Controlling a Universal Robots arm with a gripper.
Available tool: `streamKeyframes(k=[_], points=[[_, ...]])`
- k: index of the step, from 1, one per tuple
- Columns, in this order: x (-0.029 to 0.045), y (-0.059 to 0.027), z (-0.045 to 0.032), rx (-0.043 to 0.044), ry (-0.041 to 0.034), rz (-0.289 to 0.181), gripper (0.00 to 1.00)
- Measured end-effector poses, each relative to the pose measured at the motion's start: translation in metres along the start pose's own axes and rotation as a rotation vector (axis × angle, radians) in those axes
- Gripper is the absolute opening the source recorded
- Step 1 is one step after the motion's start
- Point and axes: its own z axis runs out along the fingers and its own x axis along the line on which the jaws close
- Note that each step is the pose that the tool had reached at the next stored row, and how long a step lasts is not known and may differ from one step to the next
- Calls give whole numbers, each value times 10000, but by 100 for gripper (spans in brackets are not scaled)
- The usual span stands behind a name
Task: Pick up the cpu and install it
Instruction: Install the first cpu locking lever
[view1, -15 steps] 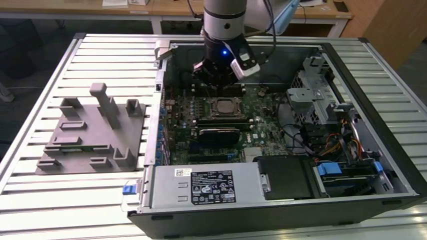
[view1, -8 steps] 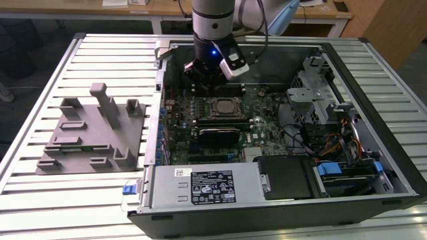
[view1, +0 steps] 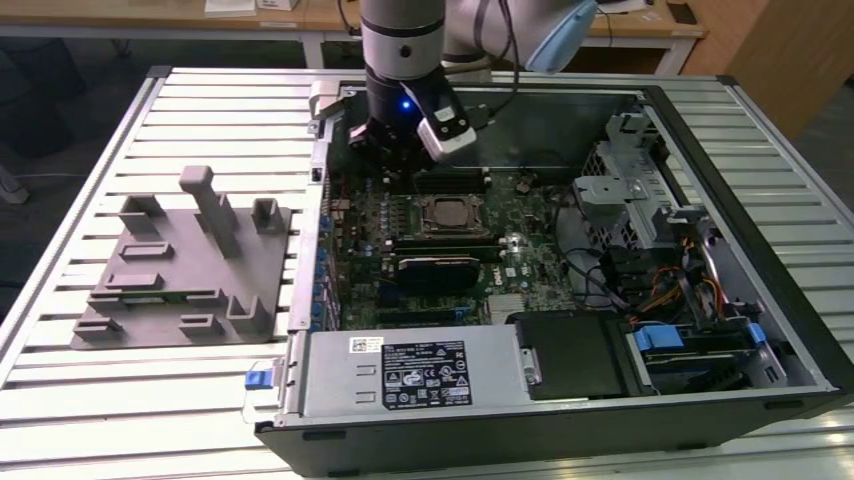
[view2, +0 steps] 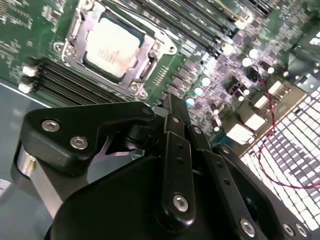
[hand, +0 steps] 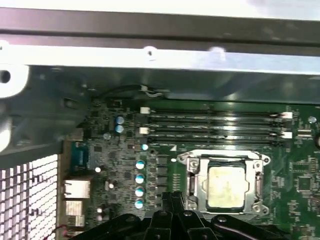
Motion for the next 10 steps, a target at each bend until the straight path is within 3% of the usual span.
streamKeyframes(k=[2, 10], points=[[14, 0, 0, -165, -2, 2, 11], [85, 1, -2, -1077, -12, 28, 11]])
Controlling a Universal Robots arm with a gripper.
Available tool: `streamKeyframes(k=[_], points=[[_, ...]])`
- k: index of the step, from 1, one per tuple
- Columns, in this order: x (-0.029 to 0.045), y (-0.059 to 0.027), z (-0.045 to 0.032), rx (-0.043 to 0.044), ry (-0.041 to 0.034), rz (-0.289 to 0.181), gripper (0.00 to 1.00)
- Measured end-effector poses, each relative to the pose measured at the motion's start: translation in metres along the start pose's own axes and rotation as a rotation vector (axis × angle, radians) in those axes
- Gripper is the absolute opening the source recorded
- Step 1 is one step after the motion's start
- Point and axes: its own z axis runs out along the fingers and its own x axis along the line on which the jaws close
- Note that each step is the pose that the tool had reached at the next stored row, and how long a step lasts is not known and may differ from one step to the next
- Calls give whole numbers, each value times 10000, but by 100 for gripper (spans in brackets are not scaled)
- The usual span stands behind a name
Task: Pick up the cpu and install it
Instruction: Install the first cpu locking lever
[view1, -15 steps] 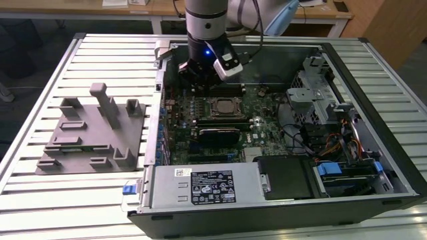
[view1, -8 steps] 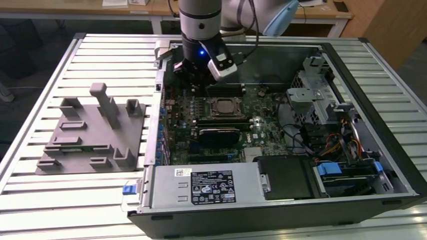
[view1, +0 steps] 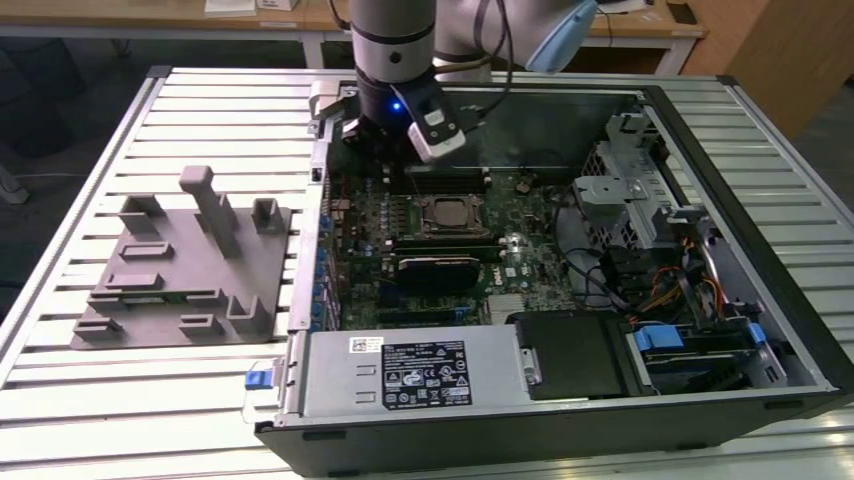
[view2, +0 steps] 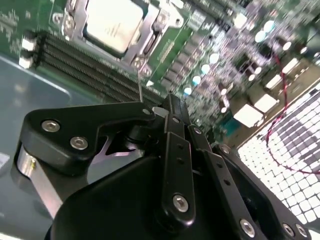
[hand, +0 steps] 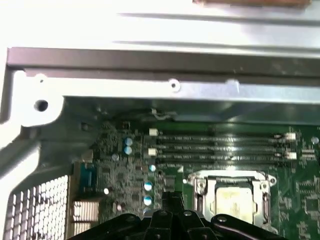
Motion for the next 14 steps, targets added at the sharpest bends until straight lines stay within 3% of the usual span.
streamKeyframes(k=[9, 10, 11, 14], points=[[37, 0, -1, -1060, -14, 28, 11], [37, 0, -1, -1210, -18, 32, 11], [38, 0, -1, -1261, -18, 35, 11], [38, 0, -1, -1266, -18, 35, 11]])
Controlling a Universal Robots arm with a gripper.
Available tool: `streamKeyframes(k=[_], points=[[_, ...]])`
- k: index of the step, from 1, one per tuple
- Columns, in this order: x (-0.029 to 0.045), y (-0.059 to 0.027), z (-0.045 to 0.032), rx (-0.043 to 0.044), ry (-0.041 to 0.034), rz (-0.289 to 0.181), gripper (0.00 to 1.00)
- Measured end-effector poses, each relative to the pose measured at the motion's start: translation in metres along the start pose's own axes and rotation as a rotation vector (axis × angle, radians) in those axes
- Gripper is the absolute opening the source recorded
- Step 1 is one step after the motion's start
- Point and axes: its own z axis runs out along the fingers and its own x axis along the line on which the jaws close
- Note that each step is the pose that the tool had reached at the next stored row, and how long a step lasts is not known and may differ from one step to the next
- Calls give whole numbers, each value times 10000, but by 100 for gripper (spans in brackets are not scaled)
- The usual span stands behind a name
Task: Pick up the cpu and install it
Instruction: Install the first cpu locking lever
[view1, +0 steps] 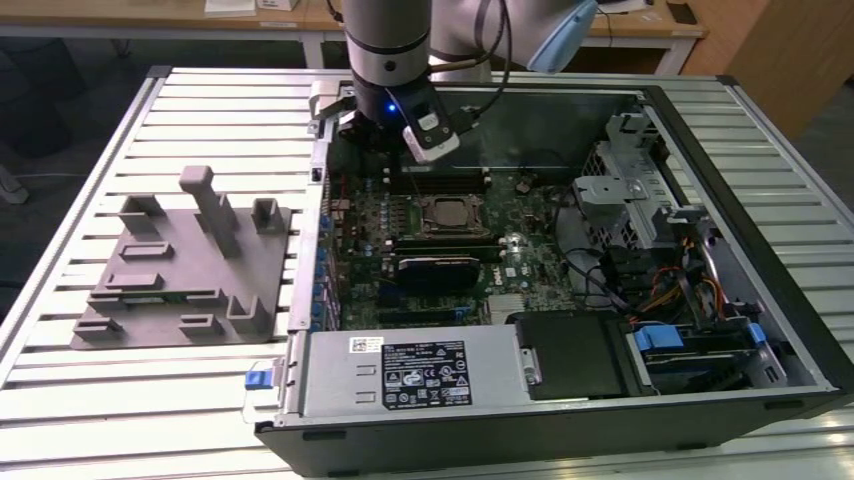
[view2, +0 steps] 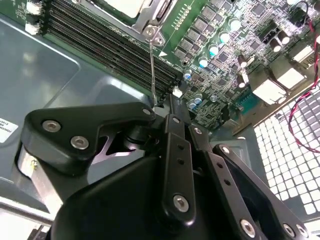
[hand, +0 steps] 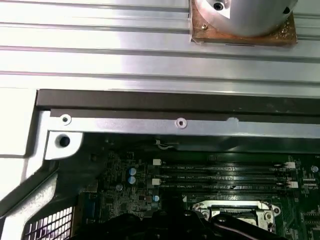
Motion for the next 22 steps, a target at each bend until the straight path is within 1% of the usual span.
streamKeyframes(k=[2, 4, 8, 16, 18, 19, 22], points=[[-7, -1, 0, -2, 1, -2, 11], [-45, -1, 1, 2, 6, 1, 11], [-164, -2, 4, 20, 31, 7, 11], [-427, -6, 11, 87, 89, 20, 11], [-478, -6, 13, 105, 97, 23, 11], [-490, -6, 13, 114, 98, 22, 11], [-494, -7, 13, 115, 98, 23, 11]])
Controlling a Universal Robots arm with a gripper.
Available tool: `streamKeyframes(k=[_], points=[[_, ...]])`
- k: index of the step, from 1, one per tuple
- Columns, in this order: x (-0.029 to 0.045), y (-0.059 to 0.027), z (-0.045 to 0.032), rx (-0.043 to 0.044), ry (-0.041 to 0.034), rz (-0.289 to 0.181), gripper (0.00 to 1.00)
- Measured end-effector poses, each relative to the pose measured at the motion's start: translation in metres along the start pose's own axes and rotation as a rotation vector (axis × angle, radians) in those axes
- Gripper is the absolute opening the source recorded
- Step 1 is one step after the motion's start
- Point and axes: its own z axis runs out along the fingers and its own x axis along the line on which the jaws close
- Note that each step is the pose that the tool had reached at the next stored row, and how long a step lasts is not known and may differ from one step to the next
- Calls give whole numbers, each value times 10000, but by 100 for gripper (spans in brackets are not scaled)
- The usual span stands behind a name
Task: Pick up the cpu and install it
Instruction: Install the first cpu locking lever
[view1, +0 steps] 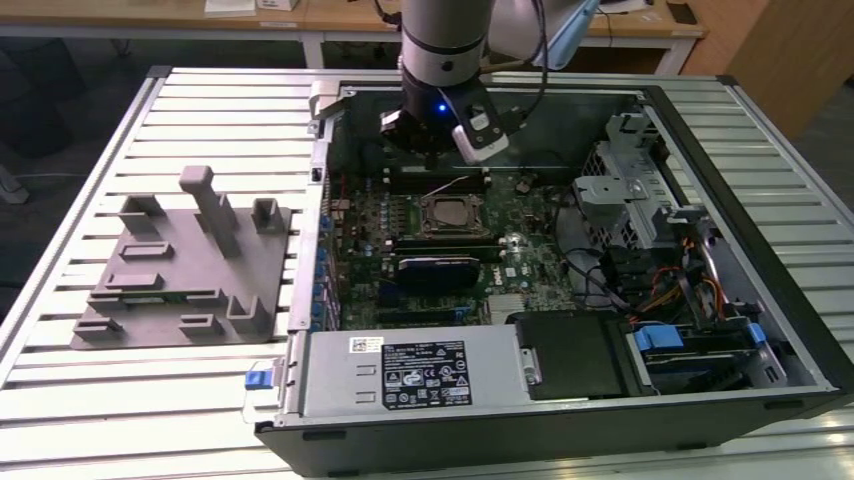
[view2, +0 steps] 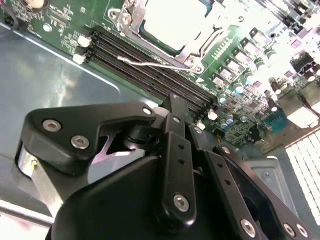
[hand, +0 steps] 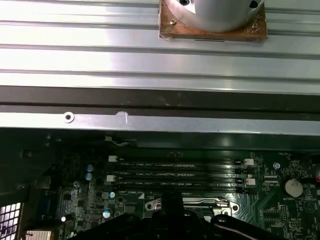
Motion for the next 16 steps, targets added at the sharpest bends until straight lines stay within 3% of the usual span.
streamKeyframes(k=[2, 4, 9, 14, 16], points=[[-2, 1, 1, 25, -2, 2, 11], [-1, 0, 2, 196, -56, 65, 11], [-1, -4, 18, 522, -424, 437, 11], [0, -9, 37, 678, -806, 865, 11], [0, -12, 48, 690, -927, 999, 11]])
